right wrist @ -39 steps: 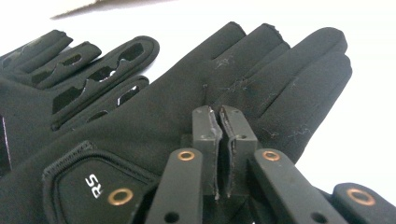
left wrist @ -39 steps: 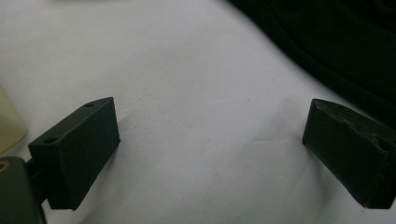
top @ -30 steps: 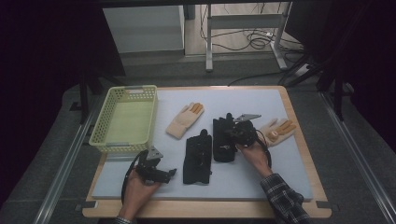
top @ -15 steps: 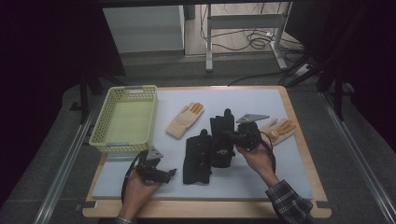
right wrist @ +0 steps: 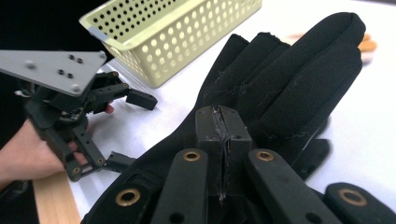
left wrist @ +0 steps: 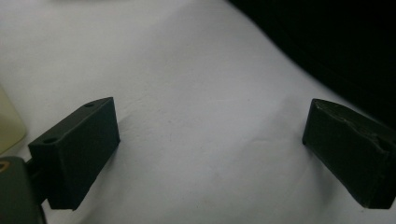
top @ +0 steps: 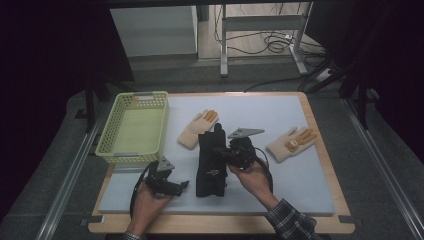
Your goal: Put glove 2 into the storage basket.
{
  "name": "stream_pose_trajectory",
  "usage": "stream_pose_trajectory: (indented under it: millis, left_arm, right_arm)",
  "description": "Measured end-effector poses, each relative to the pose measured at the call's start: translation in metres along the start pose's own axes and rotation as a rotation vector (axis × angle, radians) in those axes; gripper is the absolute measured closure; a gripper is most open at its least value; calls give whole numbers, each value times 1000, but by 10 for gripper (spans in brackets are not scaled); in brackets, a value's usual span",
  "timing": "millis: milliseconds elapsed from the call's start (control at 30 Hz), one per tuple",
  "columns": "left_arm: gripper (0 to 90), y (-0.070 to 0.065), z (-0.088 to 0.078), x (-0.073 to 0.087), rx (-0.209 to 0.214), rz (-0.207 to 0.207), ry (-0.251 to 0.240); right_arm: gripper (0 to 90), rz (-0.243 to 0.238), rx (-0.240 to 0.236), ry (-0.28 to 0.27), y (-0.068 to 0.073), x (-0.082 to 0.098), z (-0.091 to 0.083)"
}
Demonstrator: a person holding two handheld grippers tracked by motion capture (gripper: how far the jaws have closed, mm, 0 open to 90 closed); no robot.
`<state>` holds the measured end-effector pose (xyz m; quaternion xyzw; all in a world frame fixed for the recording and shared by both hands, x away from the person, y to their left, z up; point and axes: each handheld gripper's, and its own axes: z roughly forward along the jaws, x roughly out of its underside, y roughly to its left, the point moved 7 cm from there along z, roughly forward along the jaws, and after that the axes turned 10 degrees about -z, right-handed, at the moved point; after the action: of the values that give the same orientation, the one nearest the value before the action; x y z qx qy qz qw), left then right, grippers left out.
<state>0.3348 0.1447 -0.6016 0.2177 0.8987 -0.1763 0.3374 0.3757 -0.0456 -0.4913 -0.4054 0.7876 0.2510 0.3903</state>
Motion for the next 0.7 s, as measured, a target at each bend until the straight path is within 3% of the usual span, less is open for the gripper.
stream_pose_trajectory:
  millis: [133,233,267,433,467,533,700]
  left_arm:
    - [38,0,0,0,-1,4,3]
    - [38,0,0,0,-1,3,2]
    - [38,0,0,0,-1,3,2]
    - [38,1,0,0,-1,7,6]
    - [38,1,0,0,-1,8,6]
    - [38,1,0,0,-1,8,6]
    - [38,0,0,0,0,3,2]
  right_arm:
    - [874,44,3,23,-1,14,21]
    - [873,33,30,39,-3,22,28]
    - [871,5,68,66,-7,32,35]
    - [850,-25,81,121,-12,48,46]
    - [832,-29,82,126,-12,51,48]
    - [699,-39,72,119,-11,52,49]
    - [607,-93,73,106,-12,44,37]
